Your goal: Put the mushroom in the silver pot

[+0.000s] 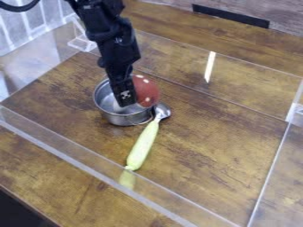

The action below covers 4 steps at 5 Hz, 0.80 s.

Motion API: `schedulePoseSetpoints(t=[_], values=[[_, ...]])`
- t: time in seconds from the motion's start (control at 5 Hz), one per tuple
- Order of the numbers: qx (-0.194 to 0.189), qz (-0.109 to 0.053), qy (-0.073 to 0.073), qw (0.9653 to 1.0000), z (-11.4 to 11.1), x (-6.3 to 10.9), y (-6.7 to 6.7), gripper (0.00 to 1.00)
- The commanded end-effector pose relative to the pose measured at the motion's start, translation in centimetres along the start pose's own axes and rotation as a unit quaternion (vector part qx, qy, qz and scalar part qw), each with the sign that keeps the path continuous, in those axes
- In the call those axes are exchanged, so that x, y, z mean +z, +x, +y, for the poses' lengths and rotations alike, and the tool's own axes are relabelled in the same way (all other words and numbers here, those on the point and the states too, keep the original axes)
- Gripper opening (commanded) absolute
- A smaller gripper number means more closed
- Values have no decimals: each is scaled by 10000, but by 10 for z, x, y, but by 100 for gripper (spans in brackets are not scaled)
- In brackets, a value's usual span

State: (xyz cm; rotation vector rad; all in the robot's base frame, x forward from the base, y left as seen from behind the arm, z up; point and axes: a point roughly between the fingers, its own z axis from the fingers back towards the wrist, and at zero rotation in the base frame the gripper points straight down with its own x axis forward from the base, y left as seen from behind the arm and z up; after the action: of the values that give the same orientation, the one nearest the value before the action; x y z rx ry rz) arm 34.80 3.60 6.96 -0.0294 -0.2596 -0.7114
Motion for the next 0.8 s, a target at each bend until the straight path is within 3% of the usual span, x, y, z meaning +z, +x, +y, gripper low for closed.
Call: schedulePoseSetpoints(t=[0.0,0.2,0.4,0.6], values=[[149,-160,154,9996,10,17,2,0],[178,-153,124,9996,13,22,1,100],[203,-145,102,9996,15,27,0,100],[195,-144,169,9996,18,43,1,100]])
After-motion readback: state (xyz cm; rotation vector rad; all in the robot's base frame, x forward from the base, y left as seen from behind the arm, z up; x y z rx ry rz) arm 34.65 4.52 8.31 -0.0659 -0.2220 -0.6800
